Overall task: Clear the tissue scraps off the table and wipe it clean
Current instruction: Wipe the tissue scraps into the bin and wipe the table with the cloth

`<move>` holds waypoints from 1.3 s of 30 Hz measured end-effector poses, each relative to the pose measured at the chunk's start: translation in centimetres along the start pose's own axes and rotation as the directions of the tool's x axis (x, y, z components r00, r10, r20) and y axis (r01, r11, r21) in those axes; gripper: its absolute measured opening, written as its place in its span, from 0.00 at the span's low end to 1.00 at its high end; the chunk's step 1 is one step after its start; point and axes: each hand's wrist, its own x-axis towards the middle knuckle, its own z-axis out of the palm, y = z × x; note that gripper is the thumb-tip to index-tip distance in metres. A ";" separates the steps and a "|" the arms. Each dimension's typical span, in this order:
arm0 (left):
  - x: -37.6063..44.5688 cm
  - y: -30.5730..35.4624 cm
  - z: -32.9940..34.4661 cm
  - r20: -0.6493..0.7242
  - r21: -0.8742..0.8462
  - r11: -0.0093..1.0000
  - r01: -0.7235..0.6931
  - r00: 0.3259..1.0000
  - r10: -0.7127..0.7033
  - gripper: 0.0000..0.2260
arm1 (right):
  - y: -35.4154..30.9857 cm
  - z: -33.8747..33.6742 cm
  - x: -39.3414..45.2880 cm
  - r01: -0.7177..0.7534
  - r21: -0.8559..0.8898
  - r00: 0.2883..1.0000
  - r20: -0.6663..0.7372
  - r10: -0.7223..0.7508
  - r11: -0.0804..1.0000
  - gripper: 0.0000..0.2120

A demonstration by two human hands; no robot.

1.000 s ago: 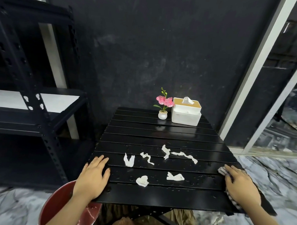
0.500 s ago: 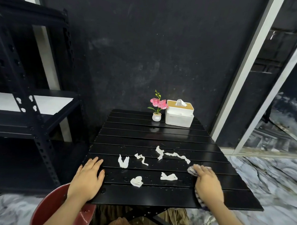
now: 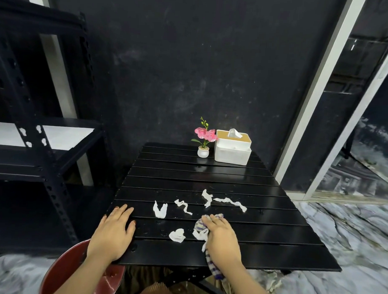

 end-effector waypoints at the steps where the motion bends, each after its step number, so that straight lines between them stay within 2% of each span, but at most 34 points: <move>1: 0.0 0.0 0.0 0.003 0.001 1.000 0.000 1.000 0.000 0.22 | 0.1 -0.1 0.0 0.007 0.039 1.000 -0.001 -0.007 0.999 0.26; 3: 0.0 0.0 0.0 0.009 -0.001 1.000 0.000 1.000 0.000 0.22 | 0.5 -0.9 -0.2 -0.007 0.181 1.000 -0.026 0.012 0.983 0.26; 6: 0.4 -0.2 -0.3 0.039 -0.010 1.000 -0.008 0.999 0.008 0.22 | 2.4 -3.2 -0.2 -0.088 0.343 0.981 -0.132 0.141 0.935 0.25; 10: 2.3 -0.4 -1.2 0.051 0.003 0.999 -0.036 0.998 0.036 0.22 | 7.8 -7.0 0.2 -0.248 0.352 0.888 -0.290 0.357 0.903 0.22; 13: 4.3 0.0 -1.4 0.070 0.005 0.999 -0.034 0.997 0.034 0.23 | 12.2 -9.1 0.6 -0.401 0.361 0.799 -0.313 0.514 0.842 0.19; 15: 5.7 0.3 -1.2 0.078 0.006 0.999 -0.034 0.996 0.033 0.23 | 14.3 -9.7 1.0 -0.459 0.331 0.785 -0.283 0.551 0.825 0.17; 19: 7.5 0.1 -0.4 0.093 0.014 0.999 -0.044 0.995 0.042 0.24 | 15.6 -9.4 2.7 -0.506 0.211 0.812 -0.210 0.544 0.836 0.16; 24: 8.0 -0.8 0.9 0.055 -0.005 0.998 -0.066 0.996 0.066 0.23 | 13.8 -7.8 5.7 -0.464 0.200 0.853 -0.164 0.496 0.863 0.17; 33: 8.0 -1.0 1.3 0.031 0.002 0.998 -0.068 0.997 0.068 0.23 | 5.9 -2.5 8.7 -0.194 0.151 0.974 -0.086 0.209 0.969 0.17; 39: 8.0 -1.0 1.3 0.029 0.007 0.998 -0.063 0.998 0.063 0.24 | 1.3 0.5 9.1 -0.053 0.139 0.997 -0.041 0.059 0.989 0.19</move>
